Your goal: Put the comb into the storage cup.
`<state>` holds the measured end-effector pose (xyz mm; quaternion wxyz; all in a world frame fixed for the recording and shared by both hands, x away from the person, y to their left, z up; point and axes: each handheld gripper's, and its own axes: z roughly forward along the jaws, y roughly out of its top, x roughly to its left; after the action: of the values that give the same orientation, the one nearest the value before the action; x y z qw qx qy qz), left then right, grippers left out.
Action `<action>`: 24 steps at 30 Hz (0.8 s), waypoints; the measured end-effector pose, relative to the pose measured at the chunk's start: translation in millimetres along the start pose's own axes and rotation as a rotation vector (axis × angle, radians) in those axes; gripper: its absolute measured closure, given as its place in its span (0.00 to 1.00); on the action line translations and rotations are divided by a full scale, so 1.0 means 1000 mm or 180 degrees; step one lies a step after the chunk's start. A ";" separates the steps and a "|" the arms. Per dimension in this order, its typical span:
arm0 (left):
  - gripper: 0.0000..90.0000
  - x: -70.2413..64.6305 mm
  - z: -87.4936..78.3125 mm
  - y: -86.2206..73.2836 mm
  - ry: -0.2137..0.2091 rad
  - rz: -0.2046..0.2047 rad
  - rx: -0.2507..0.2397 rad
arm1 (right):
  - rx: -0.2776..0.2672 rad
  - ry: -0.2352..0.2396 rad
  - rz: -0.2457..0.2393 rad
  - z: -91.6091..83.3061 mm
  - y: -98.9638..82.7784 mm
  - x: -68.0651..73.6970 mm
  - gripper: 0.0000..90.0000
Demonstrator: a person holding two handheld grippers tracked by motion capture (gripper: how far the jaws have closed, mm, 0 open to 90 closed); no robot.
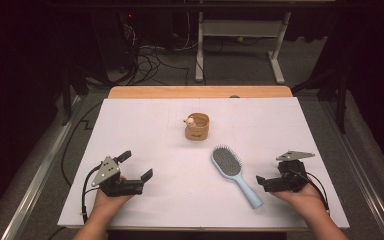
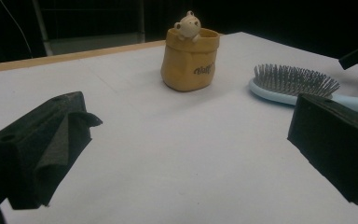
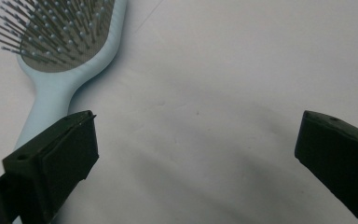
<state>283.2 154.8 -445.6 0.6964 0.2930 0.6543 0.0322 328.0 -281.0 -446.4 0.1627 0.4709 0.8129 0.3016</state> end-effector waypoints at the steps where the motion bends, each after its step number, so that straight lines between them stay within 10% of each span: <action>1: 0.00 0.001 0.000 0.000 -0.0007 0.0026 -0.0004 | 0.0000 0.0000 0.0000 0.000 0.000 0.000 0.00; 24: 0.00 0.001 -0.001 -0.003 -0.0023 0.0080 0.0029 | 0.0642 0.0030 -0.0250 0.009 0.005 0.005 0.00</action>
<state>281.3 153.4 -447.7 0.6970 0.3045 0.6482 0.0368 333.6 -272.2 -450.3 0.1223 0.4513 0.8577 0.2138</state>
